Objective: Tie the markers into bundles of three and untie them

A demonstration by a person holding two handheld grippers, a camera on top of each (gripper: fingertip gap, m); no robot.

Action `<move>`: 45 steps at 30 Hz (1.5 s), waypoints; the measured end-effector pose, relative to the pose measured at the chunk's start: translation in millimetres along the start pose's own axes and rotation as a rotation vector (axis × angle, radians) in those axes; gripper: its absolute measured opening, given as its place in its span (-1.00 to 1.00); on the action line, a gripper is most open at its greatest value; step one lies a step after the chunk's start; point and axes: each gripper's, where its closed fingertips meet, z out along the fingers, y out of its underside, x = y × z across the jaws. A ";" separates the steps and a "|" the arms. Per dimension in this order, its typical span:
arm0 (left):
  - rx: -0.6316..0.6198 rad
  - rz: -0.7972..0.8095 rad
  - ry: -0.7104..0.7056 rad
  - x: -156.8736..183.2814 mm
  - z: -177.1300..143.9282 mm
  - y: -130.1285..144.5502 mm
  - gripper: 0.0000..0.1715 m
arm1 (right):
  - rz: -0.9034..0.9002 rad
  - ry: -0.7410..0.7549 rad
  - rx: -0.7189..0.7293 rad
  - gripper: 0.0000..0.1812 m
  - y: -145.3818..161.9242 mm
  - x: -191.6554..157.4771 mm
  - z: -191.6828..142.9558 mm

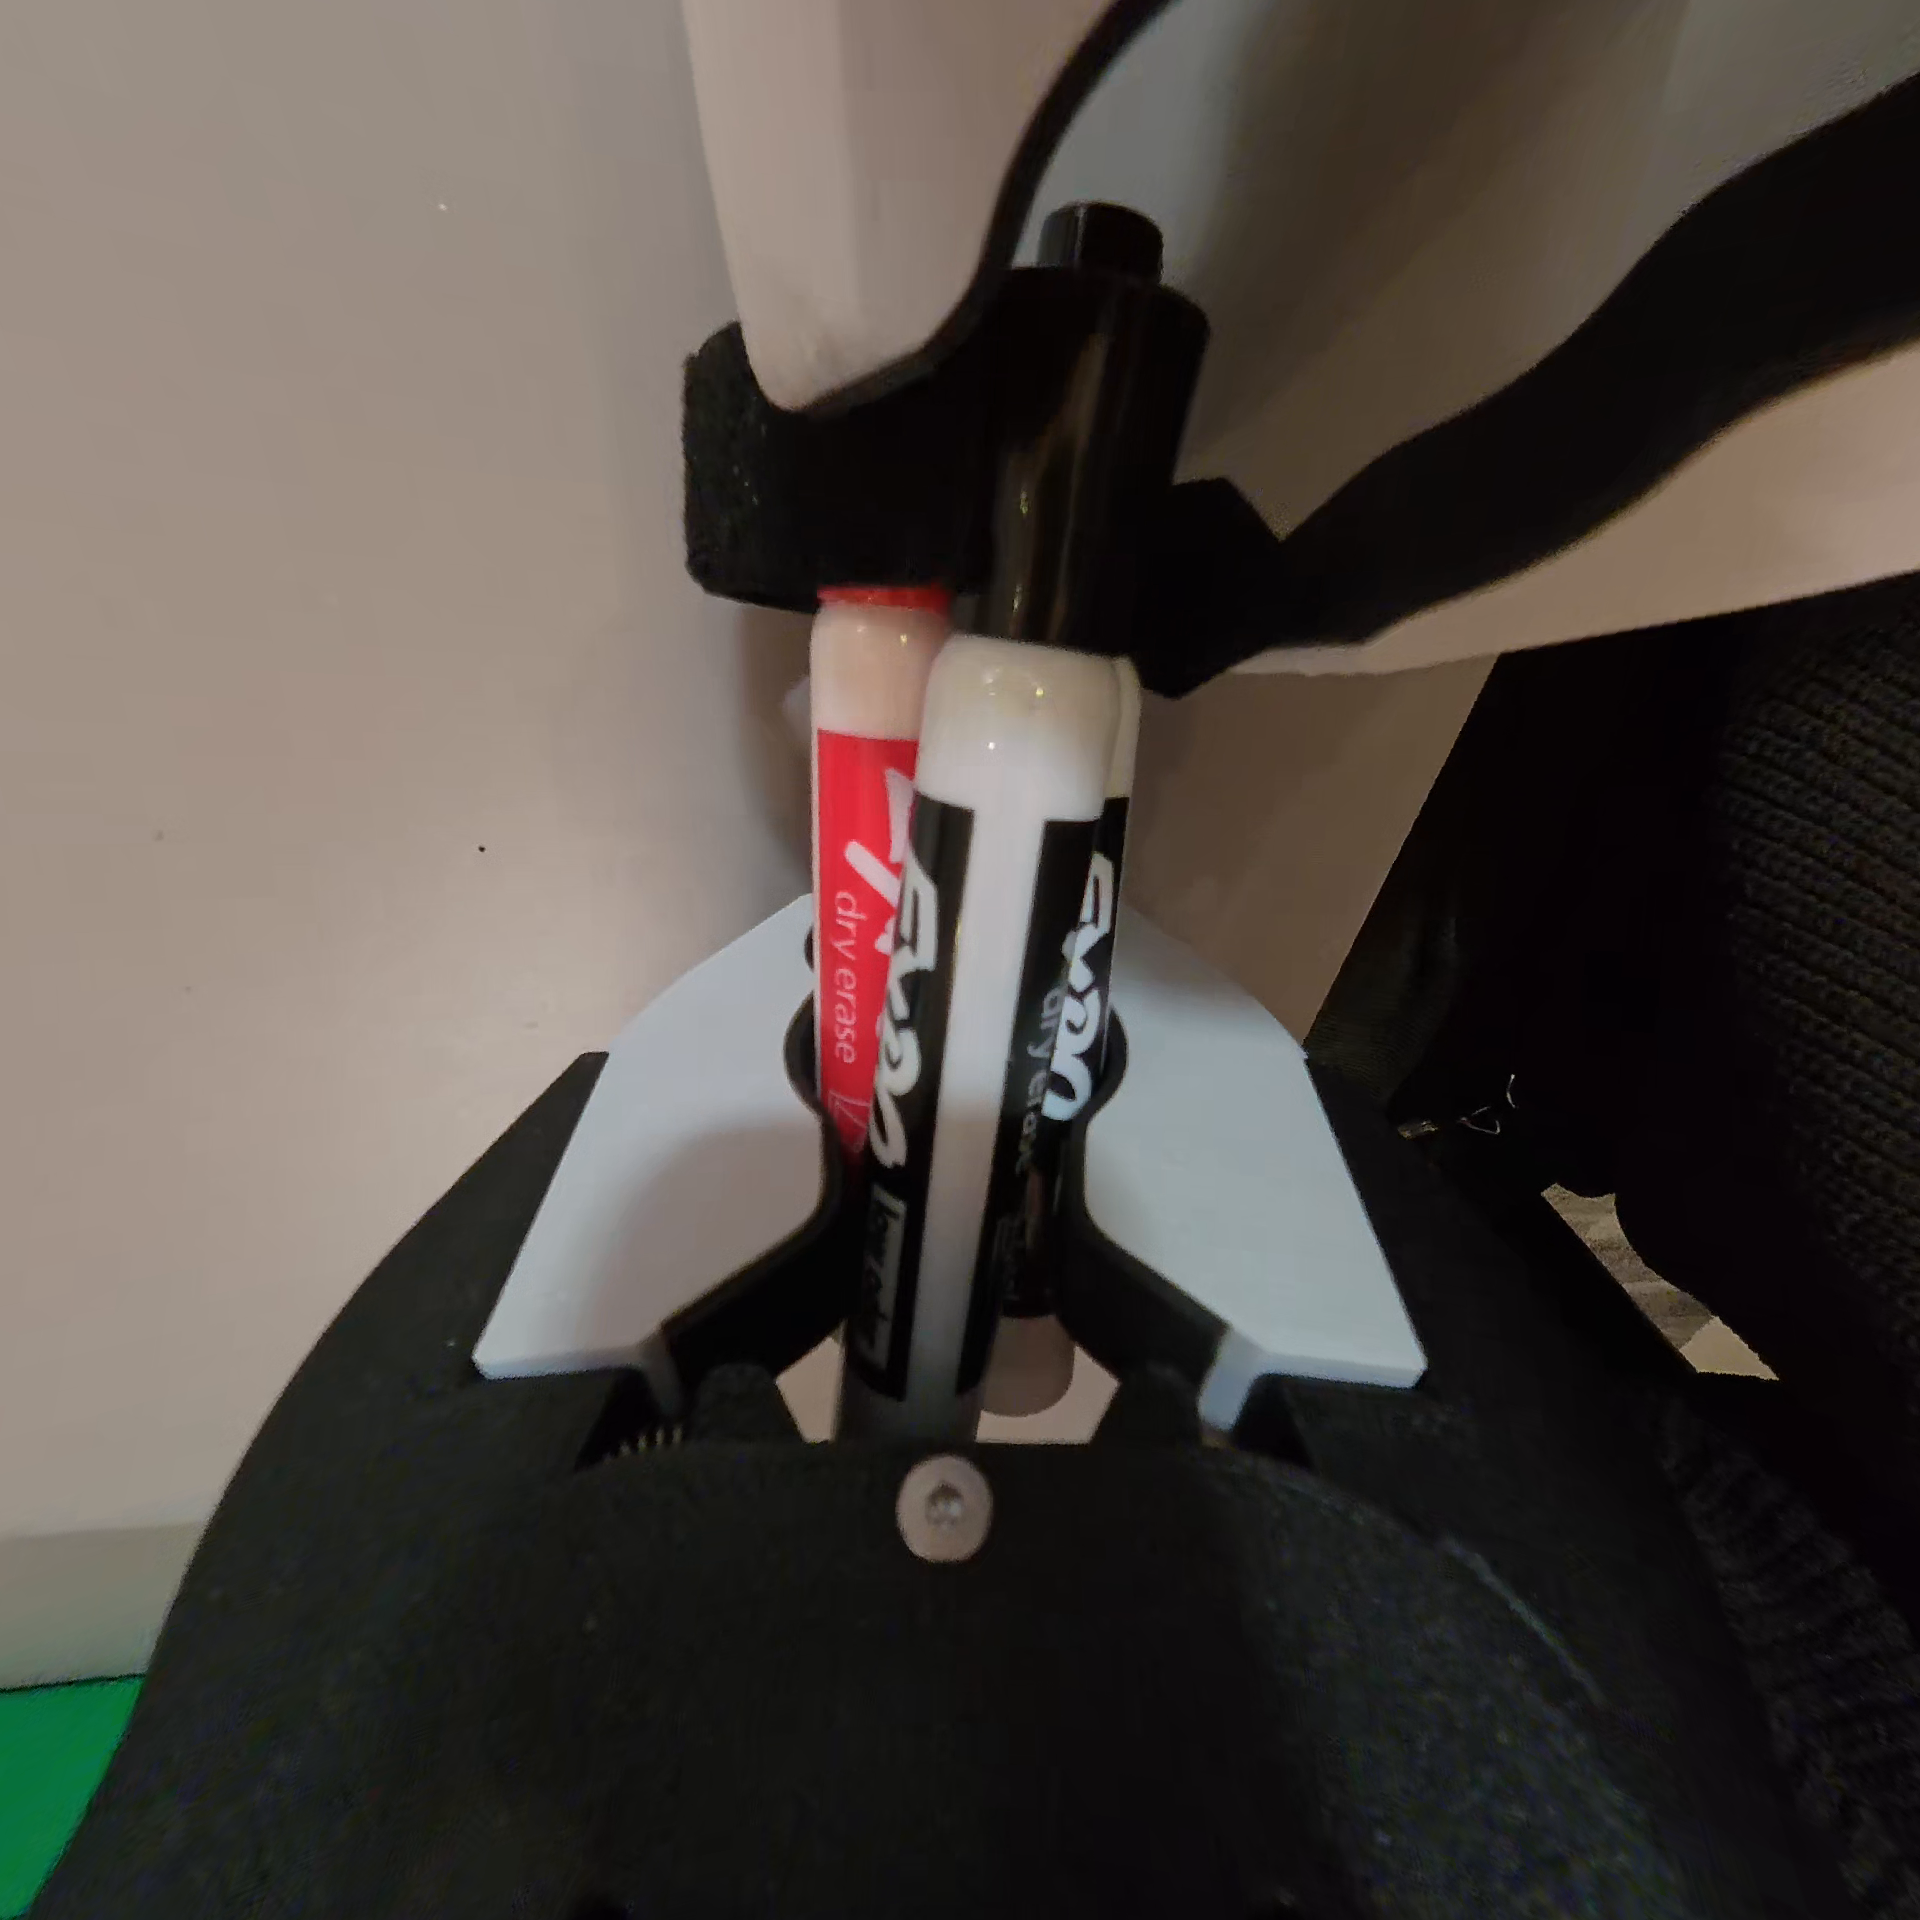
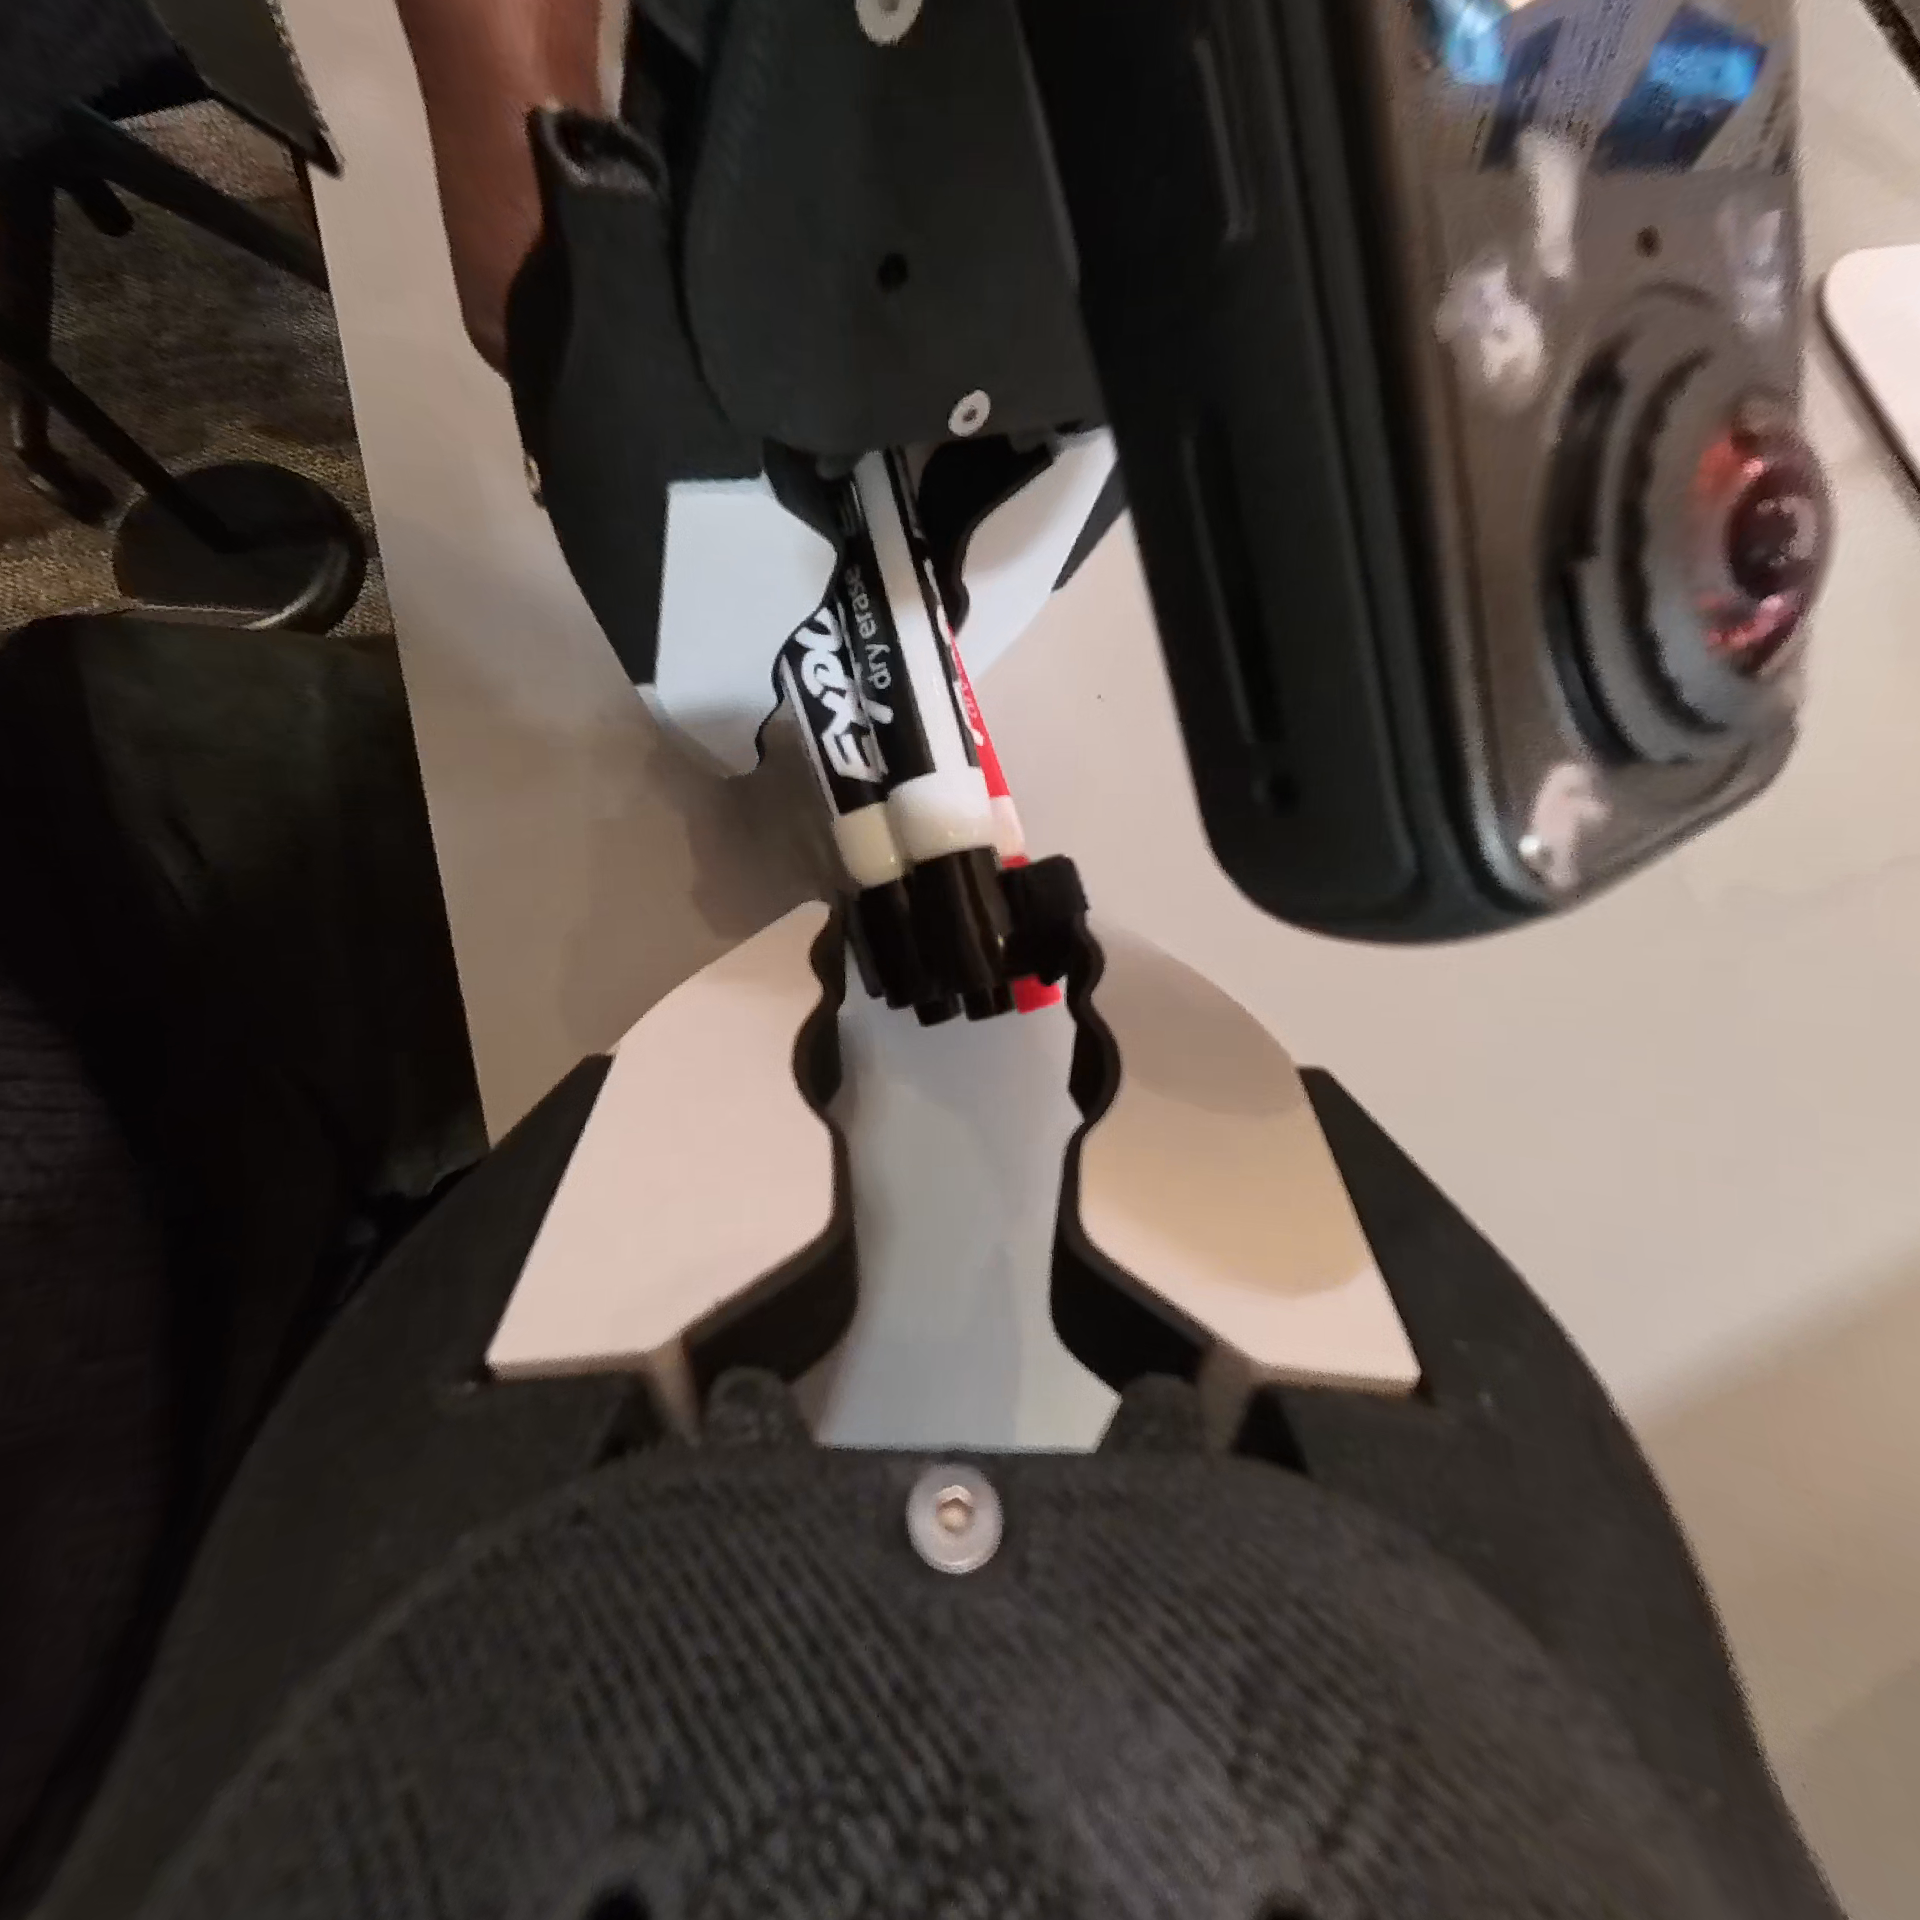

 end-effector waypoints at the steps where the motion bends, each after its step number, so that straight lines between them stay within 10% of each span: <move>1: 0.004 0.001 0.004 0.1 -0.1 0.0 -0.49 | -0.007 0.001 0.000 -0.54 -1.1 -0.5 0.8; 45: 0.082 -0.016 0.085 1.5 -2.4 -1.3 -0.49 | -0.311 0.141 0.067 -0.92 -34.0 -3.9 -6.3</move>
